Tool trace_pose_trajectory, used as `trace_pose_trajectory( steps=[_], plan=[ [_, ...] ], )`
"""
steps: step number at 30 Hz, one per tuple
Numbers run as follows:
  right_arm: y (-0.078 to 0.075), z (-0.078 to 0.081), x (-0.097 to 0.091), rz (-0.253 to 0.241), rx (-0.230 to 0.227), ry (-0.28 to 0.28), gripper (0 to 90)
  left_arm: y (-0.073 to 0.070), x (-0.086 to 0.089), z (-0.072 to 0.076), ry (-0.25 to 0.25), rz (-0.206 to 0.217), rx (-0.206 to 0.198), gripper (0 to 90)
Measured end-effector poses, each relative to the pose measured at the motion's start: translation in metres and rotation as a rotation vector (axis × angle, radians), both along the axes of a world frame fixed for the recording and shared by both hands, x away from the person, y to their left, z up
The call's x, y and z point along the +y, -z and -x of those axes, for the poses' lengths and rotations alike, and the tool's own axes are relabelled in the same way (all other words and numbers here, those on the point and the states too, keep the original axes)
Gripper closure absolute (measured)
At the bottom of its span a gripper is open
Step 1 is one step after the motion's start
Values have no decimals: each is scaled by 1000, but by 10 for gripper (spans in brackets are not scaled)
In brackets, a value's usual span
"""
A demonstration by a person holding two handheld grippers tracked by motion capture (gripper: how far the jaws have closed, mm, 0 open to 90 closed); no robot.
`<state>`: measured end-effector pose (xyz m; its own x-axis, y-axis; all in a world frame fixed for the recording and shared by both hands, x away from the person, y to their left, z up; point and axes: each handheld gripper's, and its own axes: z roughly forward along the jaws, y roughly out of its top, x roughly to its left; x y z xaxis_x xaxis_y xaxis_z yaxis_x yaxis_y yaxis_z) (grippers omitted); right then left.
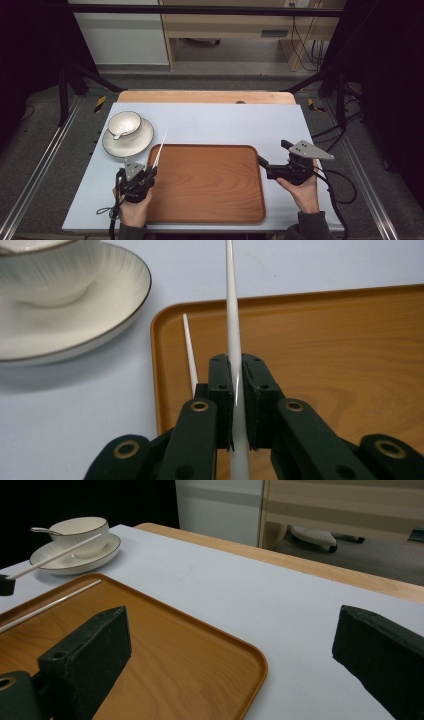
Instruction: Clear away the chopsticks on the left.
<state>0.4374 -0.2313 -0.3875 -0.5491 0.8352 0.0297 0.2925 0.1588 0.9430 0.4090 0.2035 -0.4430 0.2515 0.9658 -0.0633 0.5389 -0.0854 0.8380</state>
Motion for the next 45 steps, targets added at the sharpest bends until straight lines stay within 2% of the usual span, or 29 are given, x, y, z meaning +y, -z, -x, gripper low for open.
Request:
trace_pose_trajectory(
  steps=[3,6,13,19,29,38,45],
  plan=[
    [0,0,0,-2,-1,1,26,9,-7,5,-37,23,5,836],
    [0,0,0,-2,1,0,27,16,-13,8,-68,27,17,836],
    [1,0,1,0,2,-2,26,28,-12,13,-109,25,31,835],
    [2,-1,2,4,5,-4,26,34,-10,13,-118,29,52,836],
    [1,0,1,0,2,-3,27,40,-15,10,-137,-13,94,835],
    [1,0,2,2,1,-4,27,39,-18,9,-143,-43,103,836],
    [1,0,2,6,4,-7,27,39,-19,9,-146,-44,99,835]
  ],
)
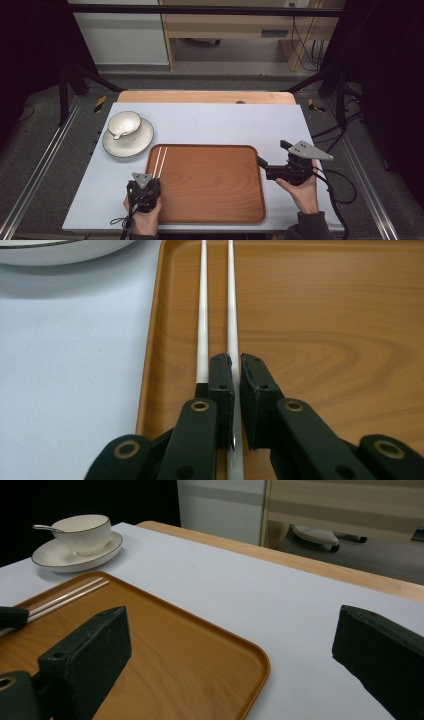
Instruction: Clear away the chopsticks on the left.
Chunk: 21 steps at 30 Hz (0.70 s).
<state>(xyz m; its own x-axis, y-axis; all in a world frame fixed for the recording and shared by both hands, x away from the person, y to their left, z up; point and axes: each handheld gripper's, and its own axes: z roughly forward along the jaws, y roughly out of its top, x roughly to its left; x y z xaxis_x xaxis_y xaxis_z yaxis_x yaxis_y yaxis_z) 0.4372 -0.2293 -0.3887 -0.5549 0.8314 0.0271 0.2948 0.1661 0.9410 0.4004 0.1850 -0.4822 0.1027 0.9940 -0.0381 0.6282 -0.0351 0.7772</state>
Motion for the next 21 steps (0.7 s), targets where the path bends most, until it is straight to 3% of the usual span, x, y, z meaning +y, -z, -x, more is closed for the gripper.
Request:
trace_pose_trajectory(
  steps=[5,10,12,18,19,21],
  plan=[
    [0,0,-1,-2,-3,0,27,-2,-1,1,19,11,-17,798],
    [0,0,-1,-4,-1,6,26,-11,1,4,62,36,-62,768],
    [0,0,-1,-4,-2,5,25,-19,5,4,107,59,-99,723],
    [0,0,-2,-4,-1,7,25,-31,14,-1,172,58,-121,645],
    [0,0,-2,-6,0,9,25,-37,20,-4,216,71,-127,599],
    [0,0,-2,-5,1,9,25,-39,23,-6,233,84,-129,582]
  ],
)
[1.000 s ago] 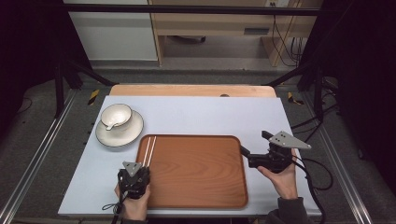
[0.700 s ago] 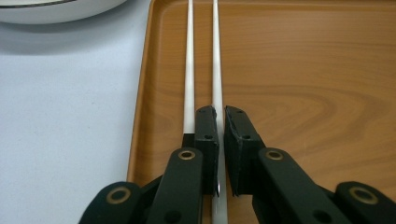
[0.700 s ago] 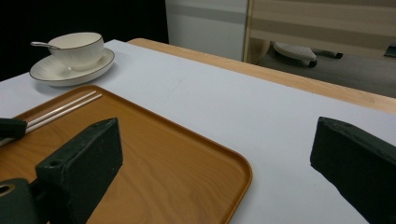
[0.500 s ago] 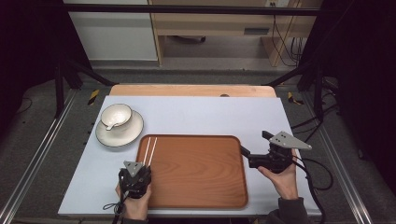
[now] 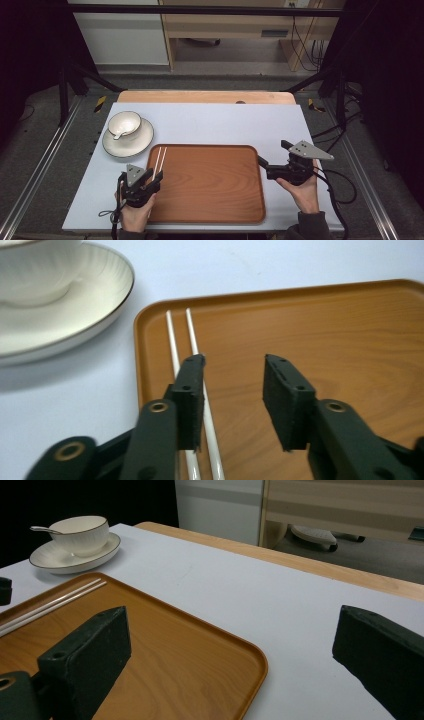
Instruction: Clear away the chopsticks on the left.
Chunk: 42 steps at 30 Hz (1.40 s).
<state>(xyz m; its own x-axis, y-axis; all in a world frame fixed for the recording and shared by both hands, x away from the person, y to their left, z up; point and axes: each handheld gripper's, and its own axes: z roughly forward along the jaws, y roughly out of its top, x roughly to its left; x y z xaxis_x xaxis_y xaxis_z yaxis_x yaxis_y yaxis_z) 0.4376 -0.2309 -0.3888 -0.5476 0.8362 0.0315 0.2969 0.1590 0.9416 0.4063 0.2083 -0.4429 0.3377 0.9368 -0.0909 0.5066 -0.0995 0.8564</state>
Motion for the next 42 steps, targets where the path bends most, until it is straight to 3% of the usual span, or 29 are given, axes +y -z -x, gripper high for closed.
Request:
trace_pose_trajectory(
  steps=[1,5,9,12,15,19,29,34,42],
  plan=[
    [0,0,1,0,-1,0,25,-5,7,-4,41,24,-10,540],
    [0,0,0,-2,-1,3,25,-13,16,-8,84,34,-35,473],
    [-1,0,-1,-6,-4,8,25,-25,29,-14,119,30,-57,400],
    [-2,0,-2,-8,-7,12,25,-33,36,-20,129,0,-81,352],
    [-3,1,-2,-11,-13,18,24,-41,43,-27,173,-15,-95,263],
    [-2,1,-2,-7,-14,22,20,-46,53,-31,211,8,-88,220],
    [1,-1,-3,19,3,47,16,-39,76,-36,250,-3,-76,144],
    [2,-1,-3,26,7,53,15,-32,84,-34,262,-30,-73,125],
    [5,-4,-1,33,18,38,15,-25,95,-32,245,-33,-77,122]
  ],
)
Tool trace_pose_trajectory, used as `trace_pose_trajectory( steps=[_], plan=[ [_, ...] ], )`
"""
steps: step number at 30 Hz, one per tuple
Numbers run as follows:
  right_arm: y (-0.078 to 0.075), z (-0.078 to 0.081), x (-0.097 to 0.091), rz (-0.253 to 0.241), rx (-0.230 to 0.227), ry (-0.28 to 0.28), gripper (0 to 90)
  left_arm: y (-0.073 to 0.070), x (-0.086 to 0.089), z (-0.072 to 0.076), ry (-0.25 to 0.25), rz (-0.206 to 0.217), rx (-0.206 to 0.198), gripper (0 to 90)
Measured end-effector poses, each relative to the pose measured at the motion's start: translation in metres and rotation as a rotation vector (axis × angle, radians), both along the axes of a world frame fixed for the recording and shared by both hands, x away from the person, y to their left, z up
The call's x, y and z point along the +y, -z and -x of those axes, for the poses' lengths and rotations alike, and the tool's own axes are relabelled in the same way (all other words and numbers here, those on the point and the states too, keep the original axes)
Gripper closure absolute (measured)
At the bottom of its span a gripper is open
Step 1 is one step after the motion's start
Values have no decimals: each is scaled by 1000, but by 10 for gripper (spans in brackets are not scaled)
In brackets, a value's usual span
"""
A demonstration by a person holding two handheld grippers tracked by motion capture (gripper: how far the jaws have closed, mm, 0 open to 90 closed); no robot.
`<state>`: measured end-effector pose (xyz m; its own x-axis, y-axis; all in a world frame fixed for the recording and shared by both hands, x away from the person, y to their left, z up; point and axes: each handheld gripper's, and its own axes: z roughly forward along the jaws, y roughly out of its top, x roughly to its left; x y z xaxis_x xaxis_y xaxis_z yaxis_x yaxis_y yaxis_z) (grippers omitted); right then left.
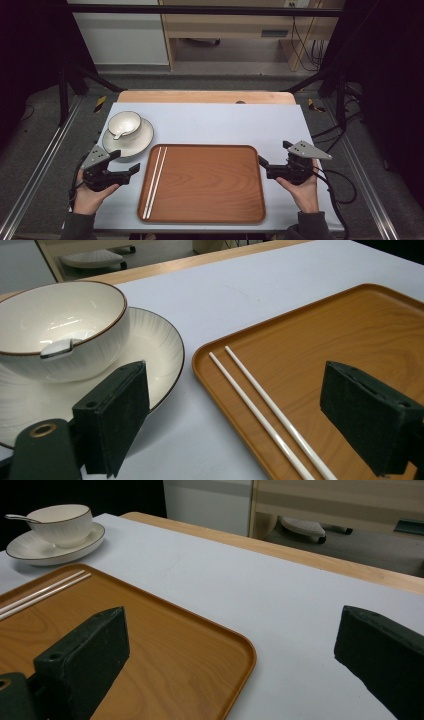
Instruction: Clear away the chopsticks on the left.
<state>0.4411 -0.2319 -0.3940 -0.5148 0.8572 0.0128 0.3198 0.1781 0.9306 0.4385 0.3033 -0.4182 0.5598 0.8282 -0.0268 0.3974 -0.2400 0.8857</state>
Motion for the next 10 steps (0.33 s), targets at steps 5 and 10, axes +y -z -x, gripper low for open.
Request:
trace_pose_trajectory(
  steps=[5,10],
  plan=[
    [3,-1,-5,-9,7,12,17,0,5,1,-7,-17,-11,122],
    [1,0,-7,-15,3,17,17,0,9,2,-22,-15,-9,121]
  ],
)
